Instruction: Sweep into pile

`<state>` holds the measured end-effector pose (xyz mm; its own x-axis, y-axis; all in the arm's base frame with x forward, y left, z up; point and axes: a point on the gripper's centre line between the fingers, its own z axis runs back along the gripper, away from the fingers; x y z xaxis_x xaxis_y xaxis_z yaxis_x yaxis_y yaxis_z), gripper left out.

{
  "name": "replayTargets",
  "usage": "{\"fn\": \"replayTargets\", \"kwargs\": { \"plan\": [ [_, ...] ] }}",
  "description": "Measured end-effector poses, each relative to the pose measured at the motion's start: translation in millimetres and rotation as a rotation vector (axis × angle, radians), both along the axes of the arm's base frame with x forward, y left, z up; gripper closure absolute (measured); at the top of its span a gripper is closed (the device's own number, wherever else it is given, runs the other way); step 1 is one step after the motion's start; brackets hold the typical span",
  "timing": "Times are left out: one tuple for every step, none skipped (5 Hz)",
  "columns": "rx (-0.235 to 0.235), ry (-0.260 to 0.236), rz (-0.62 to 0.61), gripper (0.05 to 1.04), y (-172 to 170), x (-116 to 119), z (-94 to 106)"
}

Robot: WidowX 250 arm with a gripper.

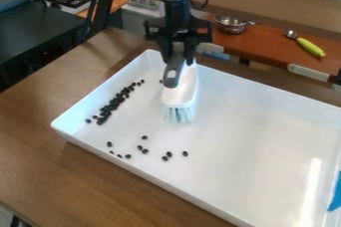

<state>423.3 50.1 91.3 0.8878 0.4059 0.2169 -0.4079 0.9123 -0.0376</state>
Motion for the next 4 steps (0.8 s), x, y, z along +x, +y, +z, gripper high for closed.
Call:
{"fn": "replayTargets", "kwargs": {
  "plan": [
    [0.008, -0.004, 0.101, 0.607, 18, -6, -3.3],
    [0.019, -0.034, 0.164, 0.607, 27, -15, -4.2],
    [0.004, -0.052, 0.262, 0.607, 37, -28, -5.0],
    [0.002, -0.062, 0.32, 0.607, 41, -47, -6.2]
  ]
}}
